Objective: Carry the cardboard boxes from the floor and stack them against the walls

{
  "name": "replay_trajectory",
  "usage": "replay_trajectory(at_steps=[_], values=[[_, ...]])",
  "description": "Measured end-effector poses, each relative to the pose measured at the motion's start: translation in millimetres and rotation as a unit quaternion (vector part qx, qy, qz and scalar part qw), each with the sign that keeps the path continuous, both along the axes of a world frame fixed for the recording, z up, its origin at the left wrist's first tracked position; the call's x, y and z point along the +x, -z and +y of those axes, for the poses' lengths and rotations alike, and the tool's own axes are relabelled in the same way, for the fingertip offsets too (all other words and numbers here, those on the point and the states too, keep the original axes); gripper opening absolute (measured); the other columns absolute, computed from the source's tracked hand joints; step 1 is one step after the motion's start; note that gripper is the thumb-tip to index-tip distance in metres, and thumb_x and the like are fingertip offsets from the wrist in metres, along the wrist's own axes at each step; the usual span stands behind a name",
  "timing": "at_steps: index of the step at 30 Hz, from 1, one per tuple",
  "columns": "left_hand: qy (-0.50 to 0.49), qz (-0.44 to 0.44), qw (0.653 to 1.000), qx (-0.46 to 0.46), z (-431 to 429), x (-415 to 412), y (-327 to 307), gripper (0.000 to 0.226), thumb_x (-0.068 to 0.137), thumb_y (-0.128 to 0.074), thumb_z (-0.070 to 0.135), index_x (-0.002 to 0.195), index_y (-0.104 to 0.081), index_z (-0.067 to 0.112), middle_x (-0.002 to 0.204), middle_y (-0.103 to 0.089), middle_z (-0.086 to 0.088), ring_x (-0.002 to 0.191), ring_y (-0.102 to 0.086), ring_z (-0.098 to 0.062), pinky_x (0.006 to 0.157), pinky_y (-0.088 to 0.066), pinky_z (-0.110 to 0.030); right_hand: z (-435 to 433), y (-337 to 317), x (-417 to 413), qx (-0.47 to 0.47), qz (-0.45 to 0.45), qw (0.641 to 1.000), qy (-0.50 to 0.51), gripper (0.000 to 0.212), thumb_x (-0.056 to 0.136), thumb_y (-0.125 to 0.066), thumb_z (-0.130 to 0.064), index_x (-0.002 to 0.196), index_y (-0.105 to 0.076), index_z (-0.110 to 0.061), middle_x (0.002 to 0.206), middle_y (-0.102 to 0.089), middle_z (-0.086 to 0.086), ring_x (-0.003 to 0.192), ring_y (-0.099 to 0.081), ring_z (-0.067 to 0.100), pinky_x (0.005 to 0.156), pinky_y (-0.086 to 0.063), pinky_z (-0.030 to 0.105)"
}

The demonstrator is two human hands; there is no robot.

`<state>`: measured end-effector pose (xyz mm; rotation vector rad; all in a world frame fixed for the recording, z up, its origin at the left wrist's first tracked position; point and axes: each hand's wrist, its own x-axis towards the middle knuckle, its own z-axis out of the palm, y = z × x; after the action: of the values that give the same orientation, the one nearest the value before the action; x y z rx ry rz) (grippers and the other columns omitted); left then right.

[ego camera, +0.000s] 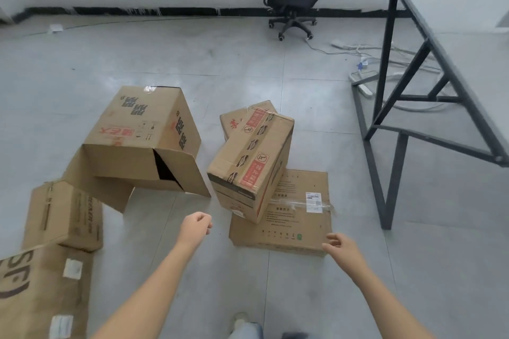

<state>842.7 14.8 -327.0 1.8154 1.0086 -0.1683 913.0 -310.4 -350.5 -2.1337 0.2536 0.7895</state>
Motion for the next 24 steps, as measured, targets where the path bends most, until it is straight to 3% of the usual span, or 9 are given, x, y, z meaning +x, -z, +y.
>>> replay_trajectory(at_steps=[6,8,11,13,18,24], values=[[0.008,-0.008,1.0,0.004,14,31,85,0.024,0.094,-0.046,0.01,0.073,-0.056,0.009,0.075,-0.056,-0.007,0.076,-0.05,-0.024,0.062,-0.036,-0.026,1,87,36,-0.03,-0.011,0.999,0.028,0.04,0.087,-0.058,-0.011,0.126,-0.051,-0.004,0.11,-0.055,0.013,0.097,-0.052,0.024,0.082,-0.042,0.032],[0.006,-0.018,1.0,0.021,19,48,132,0.019,0.095,-0.045,0.009,0.085,-0.06,0.002,0.075,-0.055,-0.007,0.076,-0.049,-0.023,0.061,-0.035,-0.027,0,136,50,-0.048,-0.03,0.998,0.034,0.041,0.086,-0.059,-0.013,0.126,-0.052,-0.006,0.118,-0.056,0.015,0.108,-0.052,0.026,0.091,-0.043,0.036],[0.002,-0.038,0.998,0.049,30,79,226,0.027,0.096,-0.045,0.009,0.114,-0.059,-0.004,0.105,-0.062,-0.016,0.099,-0.055,-0.029,0.079,-0.04,-0.031,-4,230,74,-0.107,-0.066,0.992,0.023,0.042,0.084,-0.06,-0.019,0.125,-0.055,-0.011,0.126,-0.057,0.011,0.123,-0.045,0.027,0.096,-0.04,0.036],[-0.017,-0.047,0.996,0.076,35,95,296,0.031,0.095,-0.045,0.009,0.121,-0.057,-0.003,0.122,-0.058,-0.018,0.113,-0.052,-0.034,0.089,-0.042,-0.036,-3,293,88,-0.151,-0.081,0.985,0.016,0.045,0.082,-0.059,-0.023,0.126,-0.054,-0.015,0.129,-0.055,0.011,0.125,-0.042,0.028,0.098,-0.038,0.036],[-0.092,-0.004,0.985,0.146,44,104,434,0.037,0.096,-0.046,0.017,0.13,-0.052,0.006,0.129,-0.053,-0.02,0.115,-0.05,-0.039,0.087,-0.043,-0.041,-1,412,101,-0.215,-0.109,0.97,0.042,0.06,0.085,-0.059,-0.029,0.139,-0.037,-0.017,0.14,-0.038,0.016,0.129,-0.032,0.033,0.101,-0.034,0.038],[-0.073,0.05,0.987,0.135,47,88,487,0.043,0.093,-0.049,0.018,0.135,-0.046,0.005,0.136,-0.047,-0.02,0.125,-0.042,-0.039,0.099,-0.038,-0.042,-14,469,90,-0.205,-0.086,0.971,0.083,0.071,0.084,-0.062,-0.031,0.144,-0.028,-0.014,0.145,-0.03,0.017,0.133,-0.026,0.033,0.103,-0.032,0.044]])
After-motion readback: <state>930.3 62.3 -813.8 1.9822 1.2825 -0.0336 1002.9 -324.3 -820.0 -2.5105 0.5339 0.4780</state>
